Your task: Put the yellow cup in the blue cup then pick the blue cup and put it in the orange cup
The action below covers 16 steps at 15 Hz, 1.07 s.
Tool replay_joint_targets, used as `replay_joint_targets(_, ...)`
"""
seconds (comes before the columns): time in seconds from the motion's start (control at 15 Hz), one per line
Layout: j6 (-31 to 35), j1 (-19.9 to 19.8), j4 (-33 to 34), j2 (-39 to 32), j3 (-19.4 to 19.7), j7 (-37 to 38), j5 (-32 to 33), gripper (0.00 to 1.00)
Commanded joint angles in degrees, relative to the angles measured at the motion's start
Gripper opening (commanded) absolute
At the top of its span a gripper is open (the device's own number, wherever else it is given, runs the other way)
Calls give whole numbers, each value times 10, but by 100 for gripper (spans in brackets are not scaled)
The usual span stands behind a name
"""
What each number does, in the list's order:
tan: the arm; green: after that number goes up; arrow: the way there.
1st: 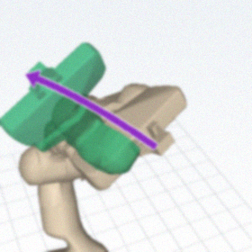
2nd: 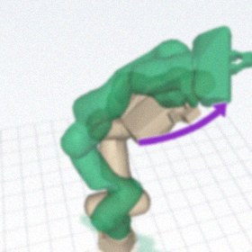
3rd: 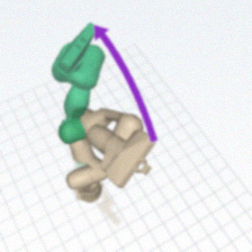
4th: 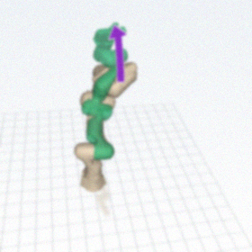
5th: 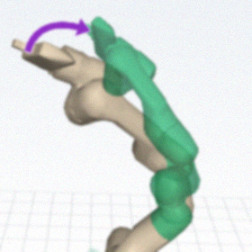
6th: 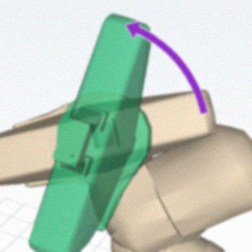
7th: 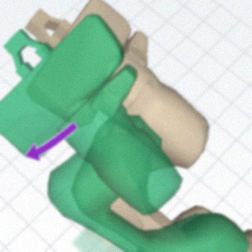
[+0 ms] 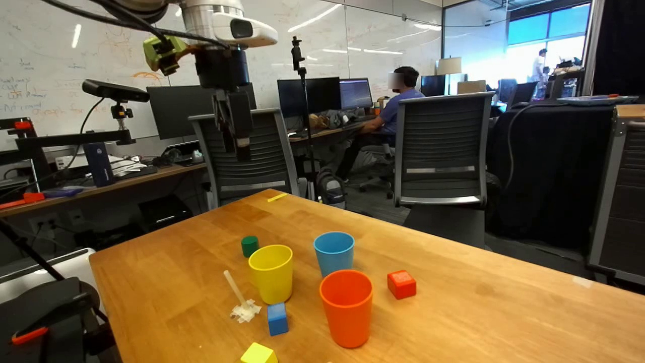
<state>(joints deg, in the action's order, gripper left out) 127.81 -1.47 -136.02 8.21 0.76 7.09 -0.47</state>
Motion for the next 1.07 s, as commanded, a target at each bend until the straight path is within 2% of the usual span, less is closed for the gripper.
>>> replay_joint_targets(0.0, 37, -4, 3, -30, -1, 15, 15, 100)
replay_joint_targets(0.53, 104, -2, 7, -103, 5, 22, 23, 100)
replay_joint_targets(1.0, 131, 4, 17, -165, 11, 39, 35, 100)
